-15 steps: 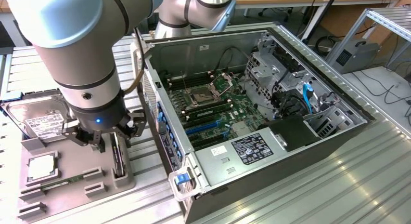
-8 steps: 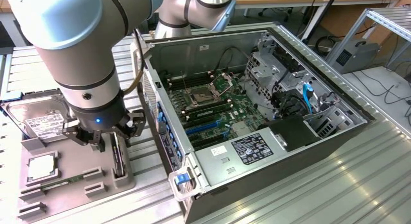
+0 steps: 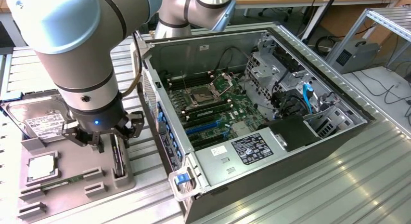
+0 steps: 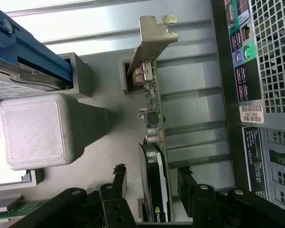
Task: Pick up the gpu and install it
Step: 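Pick up the gpu and move the gpu toward the slot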
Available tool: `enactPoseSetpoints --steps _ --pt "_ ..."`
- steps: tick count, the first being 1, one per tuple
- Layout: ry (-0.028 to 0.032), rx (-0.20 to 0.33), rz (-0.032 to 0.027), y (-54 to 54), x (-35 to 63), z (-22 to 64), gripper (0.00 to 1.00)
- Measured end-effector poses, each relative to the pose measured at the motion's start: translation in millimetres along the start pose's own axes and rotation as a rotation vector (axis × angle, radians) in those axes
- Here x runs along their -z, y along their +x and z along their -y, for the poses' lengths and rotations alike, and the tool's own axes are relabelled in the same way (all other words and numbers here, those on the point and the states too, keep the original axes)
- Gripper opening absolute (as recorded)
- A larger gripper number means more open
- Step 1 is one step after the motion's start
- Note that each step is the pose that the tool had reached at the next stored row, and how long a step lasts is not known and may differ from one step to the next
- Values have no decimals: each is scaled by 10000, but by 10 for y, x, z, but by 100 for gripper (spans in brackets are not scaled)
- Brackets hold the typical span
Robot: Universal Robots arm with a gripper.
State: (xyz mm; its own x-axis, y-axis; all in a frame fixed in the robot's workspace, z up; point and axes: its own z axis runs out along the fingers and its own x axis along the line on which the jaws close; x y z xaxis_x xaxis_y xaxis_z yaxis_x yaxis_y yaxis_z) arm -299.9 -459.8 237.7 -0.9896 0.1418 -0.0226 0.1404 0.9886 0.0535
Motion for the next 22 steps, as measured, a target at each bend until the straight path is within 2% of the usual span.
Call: enactPoseSetpoints --steps 9,11,22 --pt "-2 0 2 0 -2 0 56" --pt "-2 0 2 0 -2 0 41" --pt "-3 0 2 -18 -3 -3 41"
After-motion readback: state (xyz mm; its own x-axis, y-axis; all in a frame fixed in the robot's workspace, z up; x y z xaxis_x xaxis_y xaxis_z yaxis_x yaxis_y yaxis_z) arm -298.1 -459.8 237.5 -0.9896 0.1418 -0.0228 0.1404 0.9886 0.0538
